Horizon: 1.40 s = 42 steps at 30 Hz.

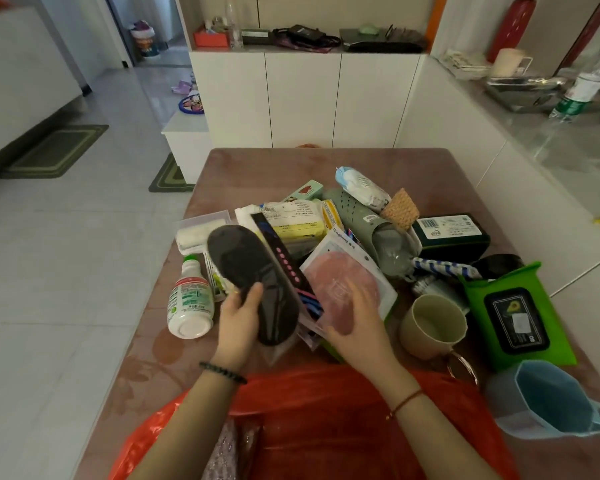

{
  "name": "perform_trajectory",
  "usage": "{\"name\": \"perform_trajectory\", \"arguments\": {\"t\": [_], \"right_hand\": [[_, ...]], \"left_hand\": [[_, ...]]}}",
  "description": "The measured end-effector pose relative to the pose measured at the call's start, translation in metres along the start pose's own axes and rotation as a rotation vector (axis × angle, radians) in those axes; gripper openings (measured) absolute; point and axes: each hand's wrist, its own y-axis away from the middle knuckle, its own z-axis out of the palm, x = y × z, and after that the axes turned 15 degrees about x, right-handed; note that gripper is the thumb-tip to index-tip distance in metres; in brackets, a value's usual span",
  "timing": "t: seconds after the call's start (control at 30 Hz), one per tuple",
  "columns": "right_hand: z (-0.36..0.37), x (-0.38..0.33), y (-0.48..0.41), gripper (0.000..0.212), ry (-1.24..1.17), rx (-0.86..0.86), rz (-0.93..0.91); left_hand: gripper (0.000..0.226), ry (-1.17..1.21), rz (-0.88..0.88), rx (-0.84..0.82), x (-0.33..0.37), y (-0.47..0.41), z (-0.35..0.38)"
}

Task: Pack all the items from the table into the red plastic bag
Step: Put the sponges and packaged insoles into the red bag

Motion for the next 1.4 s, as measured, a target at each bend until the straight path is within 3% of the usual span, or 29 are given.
{"name": "perform_trajectory", "arguments": {"t": [0.07, 0.1, 0.2, 0.37, 0.5, 0.6, 0.73, 0.77, 0.87, 0.9, 1.0, 1.07, 1.17, 1.27, 1.33, 1.4], "right_hand": [[0.016, 0.021, -0.005, 0.101, 0.346, -0.152, -0.075], [0.023, 0.028, -0.006, 0.104, 0.469, -0.182, -0.105], [0.031, 0.038, -0.010, 0.090, 0.569, -0.117, -0.194], [0.009, 0.043, -0.007, 0.055, 0.331, 0.052, -0.224], [-0.011, 0.027, -0.004, 0.052, 0.047, 0.315, -0.055], [-0.019, 0.000, 0.016, 0.053, -0.111, 0.448, -0.227], [-0.002, -0.017, 0.050, 0.039, 0.109, 0.233, -0.722], [0.003, -0.015, 0.054, 0.042, 0.193, 0.162, -0.784], [0.011, -0.010, 0.060, 0.043, 0.288, 0.021, -0.820], [0.009, -0.010, 0.061, 0.044, 0.317, -0.015, -0.828], [0.005, -0.012, 0.058, 0.049, 0.463, -0.134, -0.819], [0.005, -0.017, 0.054, 0.058, 0.484, -0.225, -0.808], [-0.002, -0.017, 0.045, 0.075, 0.301, -0.468, -0.539], [0.004, -0.010, 0.026, 0.083, 0.163, -0.205, -0.213], [0.021, -0.006, 0.013, 0.090, 0.337, -0.066, -0.145], [0.044, -0.002, 0.005, 0.102, 0.512, -0.057, -0.135]], "left_hand": [[0.012, 0.033, 0.018, 0.042, 0.003, -0.010, -0.015], [0.012, 0.044, 0.027, 0.054, 0.005, -0.013, -0.020], [0.013, 0.060, 0.032, 0.076, 0.008, -0.012, -0.032], [0.024, 0.104, -0.016, 0.068, 0.003, -0.001, -0.050], [0.018, 0.149, -0.023, 0.014, -0.001, 0.005, -0.060], [0.018, 0.201, -0.068, -0.117, -0.004, 0.018, -0.057], [0.039, 0.428, -0.280, -0.333, -0.008, 0.026, -0.052], [0.030, 0.466, -0.285, -0.338, -0.009, 0.023, -0.051], [0.048, 0.365, -0.292, -0.088, -0.010, 0.025, -0.061], [0.044, 0.312, -0.308, -0.158, -0.005, 0.033, -0.063], [0.032, 0.134, -0.405, -0.330, 0.000, 0.048, -0.071], [0.039, 0.090, -0.376, -0.320, -0.009, 0.036, -0.079], [0.051, 0.057, -0.335, -0.161, -0.017, 0.025, -0.091], [0.044, 0.146, -0.243, -0.026, -0.014, 0.017, -0.104], [0.041, 0.187, -0.183, 0.016, -0.009, 0.011, -0.114], [0.035, 0.193, -0.156, 0.027, -0.003, 0.007, -0.120]]}}
